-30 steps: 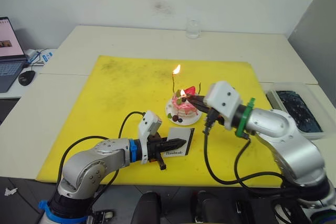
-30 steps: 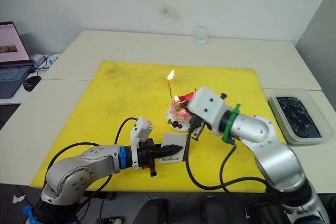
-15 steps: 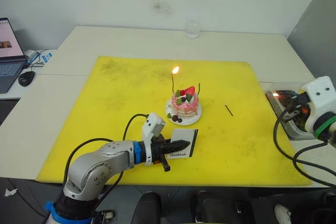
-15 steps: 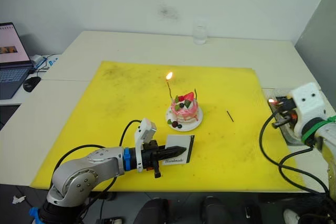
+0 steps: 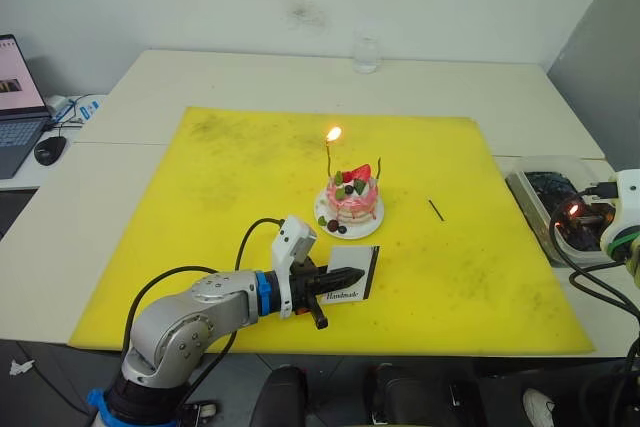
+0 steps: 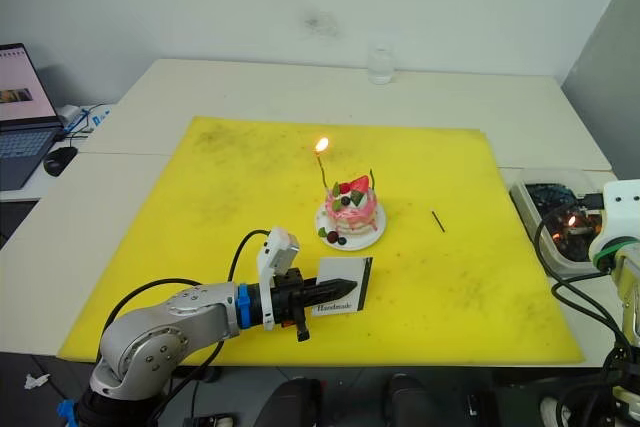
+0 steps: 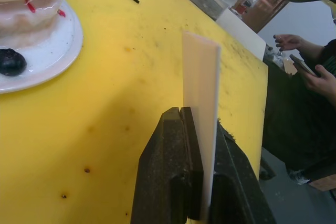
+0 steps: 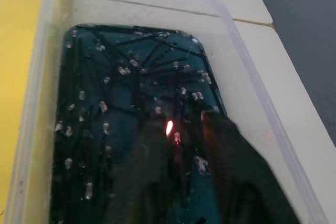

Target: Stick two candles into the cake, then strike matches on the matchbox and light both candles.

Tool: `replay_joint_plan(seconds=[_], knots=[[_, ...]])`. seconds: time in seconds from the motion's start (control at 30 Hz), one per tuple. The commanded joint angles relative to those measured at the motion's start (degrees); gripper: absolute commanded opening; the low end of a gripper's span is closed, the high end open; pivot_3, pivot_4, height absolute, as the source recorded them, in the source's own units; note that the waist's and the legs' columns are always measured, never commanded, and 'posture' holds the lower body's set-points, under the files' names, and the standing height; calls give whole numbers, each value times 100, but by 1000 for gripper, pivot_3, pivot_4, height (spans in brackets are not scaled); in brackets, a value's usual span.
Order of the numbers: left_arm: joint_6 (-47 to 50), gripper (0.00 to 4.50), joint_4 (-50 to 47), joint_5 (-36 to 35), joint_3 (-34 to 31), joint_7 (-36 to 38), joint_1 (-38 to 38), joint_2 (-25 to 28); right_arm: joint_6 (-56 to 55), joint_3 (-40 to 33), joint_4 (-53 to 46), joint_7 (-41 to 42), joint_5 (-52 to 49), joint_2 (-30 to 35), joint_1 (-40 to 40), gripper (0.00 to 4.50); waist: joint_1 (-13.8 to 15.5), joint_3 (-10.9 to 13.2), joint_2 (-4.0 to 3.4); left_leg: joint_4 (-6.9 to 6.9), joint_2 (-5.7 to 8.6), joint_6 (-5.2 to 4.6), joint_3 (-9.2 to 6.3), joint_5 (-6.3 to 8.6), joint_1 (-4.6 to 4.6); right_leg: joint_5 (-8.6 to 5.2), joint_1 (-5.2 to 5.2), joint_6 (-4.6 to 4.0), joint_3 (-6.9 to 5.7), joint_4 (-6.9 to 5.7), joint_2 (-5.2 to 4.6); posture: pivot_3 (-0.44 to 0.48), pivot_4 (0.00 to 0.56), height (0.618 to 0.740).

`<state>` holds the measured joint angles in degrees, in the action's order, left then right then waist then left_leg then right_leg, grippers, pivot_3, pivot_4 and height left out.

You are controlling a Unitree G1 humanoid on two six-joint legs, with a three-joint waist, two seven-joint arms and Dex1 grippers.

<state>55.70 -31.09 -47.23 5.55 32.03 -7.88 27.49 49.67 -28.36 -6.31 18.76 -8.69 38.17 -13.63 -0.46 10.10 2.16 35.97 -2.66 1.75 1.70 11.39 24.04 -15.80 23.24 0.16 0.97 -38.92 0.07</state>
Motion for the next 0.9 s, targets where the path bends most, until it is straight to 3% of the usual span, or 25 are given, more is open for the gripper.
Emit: replay_joint_plan(seconds=[0.03,0.17,0.23,0.4,0.57,0.9], knots=[[-41,0,-231,-110,-109,-4,35,22,-138,-393,-381,-145,-157,40,-120,2508,0,0,-3,0,0,0,0,0,0,0,0,0,0,0,0,0,150,740],[-63,0,-223,-98,-106,4,57,21,-218,-563,-911,-172,-300,29,-27,4036,2,1,-4,0,0,0,0,0,0,0,0,1,0,0,0,0,150,740],[-72,0,-206,-90,-100,15,45,21,-236,-576,-1320,-82,-387,61,54,4479,3,0,-7,0,0,0,0,0,0,0,0,1,0,0,0,0,150,740],[-88,0,-132,-70,-89,73,-25,36,-341,-326,-2293,605,-1012,104,262,4479,-4,1,-8,0,-2,0,-2,0,-2,0,0,1,-2,0,1,0,150,740],[-71,0,-128,-66,-55,88,-76,40,-613,383,-2788,983,-1383,-270,741,4479,-1,1,-7,0,-4,0,-7,0,-2,0,-3,0,-6,0,0,0,150,740],[-4,0,-155,-127,-108,80,-130,89,-2137,2076,-1451,931,-603,-1005,685,4479,-4,1,-8,2,-3,0,-2,0,-3,1,-3,2,-2,0,-1,0,150,740]])
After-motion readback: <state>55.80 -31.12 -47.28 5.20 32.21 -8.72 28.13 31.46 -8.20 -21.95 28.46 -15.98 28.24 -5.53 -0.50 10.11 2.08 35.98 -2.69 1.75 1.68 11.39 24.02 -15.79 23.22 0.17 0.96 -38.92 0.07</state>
